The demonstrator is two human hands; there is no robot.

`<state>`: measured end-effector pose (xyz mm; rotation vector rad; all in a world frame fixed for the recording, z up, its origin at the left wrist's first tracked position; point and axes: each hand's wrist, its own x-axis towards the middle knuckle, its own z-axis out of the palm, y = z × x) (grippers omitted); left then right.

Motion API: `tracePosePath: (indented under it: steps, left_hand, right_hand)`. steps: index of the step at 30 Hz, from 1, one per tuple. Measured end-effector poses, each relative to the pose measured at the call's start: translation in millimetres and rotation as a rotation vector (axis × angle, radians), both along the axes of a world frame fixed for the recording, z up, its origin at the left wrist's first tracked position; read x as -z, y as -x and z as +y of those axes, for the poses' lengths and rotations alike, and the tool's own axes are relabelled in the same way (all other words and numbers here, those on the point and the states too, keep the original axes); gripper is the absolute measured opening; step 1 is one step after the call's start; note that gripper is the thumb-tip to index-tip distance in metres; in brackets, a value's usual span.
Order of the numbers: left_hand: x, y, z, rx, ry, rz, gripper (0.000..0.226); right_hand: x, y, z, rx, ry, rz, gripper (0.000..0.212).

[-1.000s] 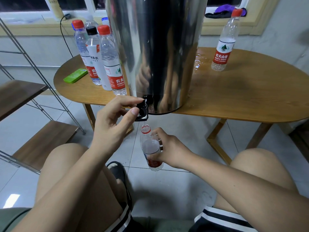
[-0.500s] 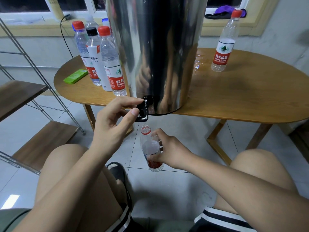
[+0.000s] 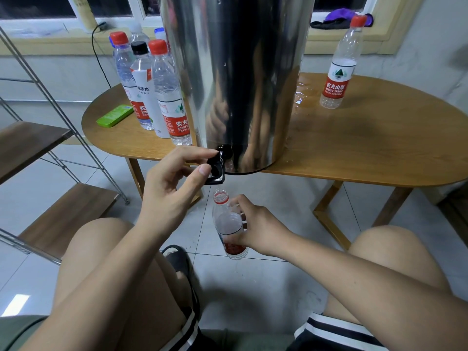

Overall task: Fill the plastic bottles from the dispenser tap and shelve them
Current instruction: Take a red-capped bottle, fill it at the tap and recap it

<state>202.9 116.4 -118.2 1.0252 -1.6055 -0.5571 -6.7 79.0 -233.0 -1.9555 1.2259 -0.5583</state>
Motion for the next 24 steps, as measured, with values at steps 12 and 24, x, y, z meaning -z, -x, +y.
tracePosePath:
  steps: [12,24]
  left_hand:
    - [1.3,-0.4,0.1,0.001,0.004,-0.007,0.023]
    - [2.0,-1.9,0.4,-0.001,0.003,-0.012,0.023]
  right_hand:
    - [0.0,-0.1,0.4,0.004,0.006,-0.003,0.068]
    - [-0.7,-0.7,0.4,0.012,0.006,0.005,0.069]
